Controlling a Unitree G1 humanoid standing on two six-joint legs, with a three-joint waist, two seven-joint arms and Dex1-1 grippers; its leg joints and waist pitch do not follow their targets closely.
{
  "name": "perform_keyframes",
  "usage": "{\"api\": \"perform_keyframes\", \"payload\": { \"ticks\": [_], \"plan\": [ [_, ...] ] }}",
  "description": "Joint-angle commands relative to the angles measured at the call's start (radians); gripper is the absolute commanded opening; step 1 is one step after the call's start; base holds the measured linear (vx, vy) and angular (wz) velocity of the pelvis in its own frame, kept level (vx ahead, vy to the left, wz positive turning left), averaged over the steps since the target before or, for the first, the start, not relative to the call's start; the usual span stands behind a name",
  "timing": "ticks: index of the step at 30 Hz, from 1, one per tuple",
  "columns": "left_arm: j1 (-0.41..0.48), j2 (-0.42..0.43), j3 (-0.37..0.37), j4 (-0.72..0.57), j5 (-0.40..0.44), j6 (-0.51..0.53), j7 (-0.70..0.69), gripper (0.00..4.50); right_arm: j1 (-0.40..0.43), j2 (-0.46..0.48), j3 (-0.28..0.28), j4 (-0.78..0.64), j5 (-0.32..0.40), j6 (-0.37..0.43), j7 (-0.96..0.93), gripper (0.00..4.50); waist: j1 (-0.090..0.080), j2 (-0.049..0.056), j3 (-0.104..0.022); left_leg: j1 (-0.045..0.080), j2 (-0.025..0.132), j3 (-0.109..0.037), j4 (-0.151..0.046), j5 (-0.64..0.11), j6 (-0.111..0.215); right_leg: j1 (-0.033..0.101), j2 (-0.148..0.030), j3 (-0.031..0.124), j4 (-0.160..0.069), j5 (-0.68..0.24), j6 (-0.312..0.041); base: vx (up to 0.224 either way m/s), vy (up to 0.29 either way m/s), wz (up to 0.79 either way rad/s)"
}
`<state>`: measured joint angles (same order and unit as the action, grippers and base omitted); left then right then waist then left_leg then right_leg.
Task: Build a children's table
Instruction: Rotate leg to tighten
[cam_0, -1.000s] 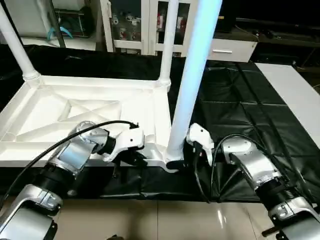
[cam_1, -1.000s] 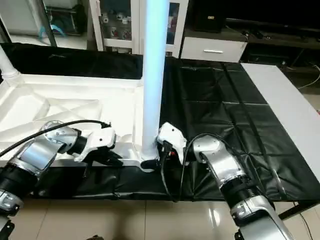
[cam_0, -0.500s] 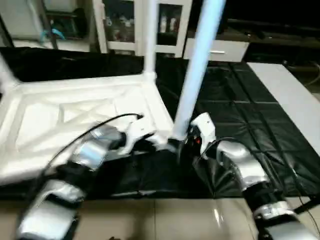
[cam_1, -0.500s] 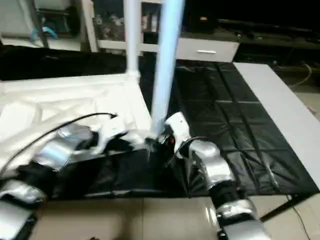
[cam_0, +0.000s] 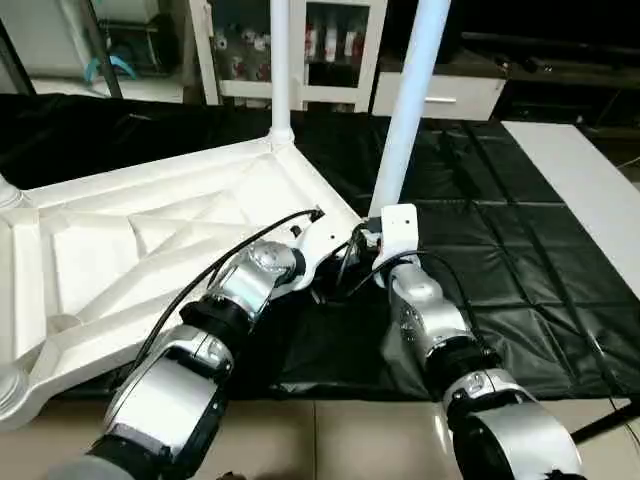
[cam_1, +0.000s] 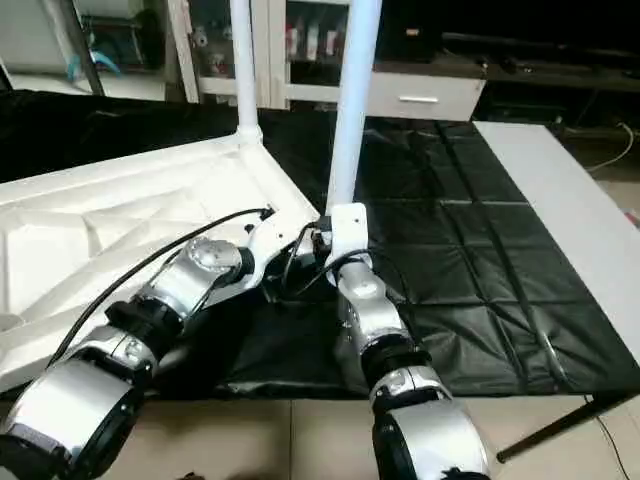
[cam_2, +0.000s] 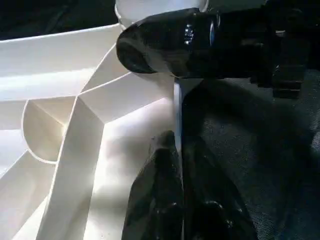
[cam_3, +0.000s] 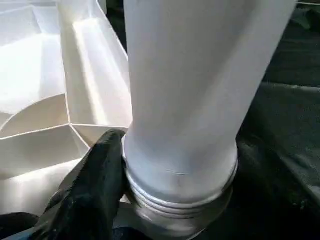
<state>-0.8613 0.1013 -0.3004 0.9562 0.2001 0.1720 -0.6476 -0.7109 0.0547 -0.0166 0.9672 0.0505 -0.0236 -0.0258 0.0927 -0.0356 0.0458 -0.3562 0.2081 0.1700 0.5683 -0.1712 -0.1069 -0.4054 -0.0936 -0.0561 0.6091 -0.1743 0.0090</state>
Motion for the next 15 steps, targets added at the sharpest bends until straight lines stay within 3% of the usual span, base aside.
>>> {"api": "perform_keyframes", "payload": {
  "ticks": [1, 3, 4, 6, 8, 11, 15],
  "plan": [
    [0.018, 0.005, 0.007, 0.042, 0.031, -0.015, 0.094, 0.0, 0.006, 0.028, 0.027, -0.065, 0.022, -0.081, 0.087, 3.28, 0.001, -0.001, -0.067, 0.001, 0.006, 0.009, -0.059, -0.193, 0.045, 0.053, -0.037, 0.032, -0.061, -0.078, -0.218, 0.0, 0.0, 0.0],
    [0.024, 0.015, 0.006, 0.037, 0.029, -0.018, 0.081, 0.0, 0.019, 0.017, 0.025, -0.089, 0.029, -0.088, 0.1, 3.45, 0.005, -0.003, -0.065, -0.001, 0.007, 0.009, -0.06, -0.198, 0.055, 0.054, -0.039, 0.032, -0.064, -0.101, -0.215, 0.0, 0.0, 0.0],
    [0.042, 0.039, 0.002, 0.02, 0.024, -0.025, 0.04, 0.0, 0.047, -0.008, 0.014, -0.139, 0.041, -0.092, 0.121, 3.56, 0.0, -0.011, -0.062, -0.007, 0.006, 0.006, -0.064, -0.211, 0.056, 0.057, -0.039, 0.03, -0.068, -0.142, -0.2, 0.0, 0.0, 0.0],
    [0.056, 0.058, -0.007, 0.003, 0.024, -0.035, -0.001, 0.0, 0.063, -0.026, 0.012, -0.17, 0.046, -0.091, 0.145, 3.68, -0.002, -0.007, -0.062, -0.006, 0.009, 0.002, -0.067, -0.22, 0.047, 0.057, -0.043, 0.03, -0.073, -0.213, -0.178, 0.0, 0.0, 0.0],
    [0.108, 0.125, -0.044, -0.067, 0.025, -0.002, -0.148, 0.0, 0.104, -0.089, 0.009, -0.251, 0.06, -0.069, 0.235, 3.89, 0.002, -0.016, -0.06, -0.002, 0.014, 0.004, -0.065, -0.216, 0.056, 0.053, -0.044, 0.032, -0.071, -0.214, -0.183, 0.0, 0.0, 0.0],
    [0.156, 0.191, -0.07, -0.138, 0.021, 0.01, -0.263, 0.0, 0.131, -0.157, 0.023, -0.297, 0.062, -0.066, 0.346, 4.05, 0.0, -0.006, -0.059, 0.001, 0.017, 0.008, -0.066, -0.217, 0.053, 0.046, -0.042, 0.035, -0.069, -0.171, -0.203, 0.0, 0.0, 0.0],
    [0.224, 0.285, -0.109, -0.269, -0.011, 0.013, -0.442, 0.0, 0.152, -0.245, 0.039, -0.358, 0.125, 0.014, 0.576, 4.4, -0.001, -0.008, -0.062, 0.003, 0.019, 0.004, -0.067, -0.231, 0.05, 0.052, -0.039, 0.032, -0.062, -0.148, -0.223, 0.0, 0.0, 0.0]
  ]
}}
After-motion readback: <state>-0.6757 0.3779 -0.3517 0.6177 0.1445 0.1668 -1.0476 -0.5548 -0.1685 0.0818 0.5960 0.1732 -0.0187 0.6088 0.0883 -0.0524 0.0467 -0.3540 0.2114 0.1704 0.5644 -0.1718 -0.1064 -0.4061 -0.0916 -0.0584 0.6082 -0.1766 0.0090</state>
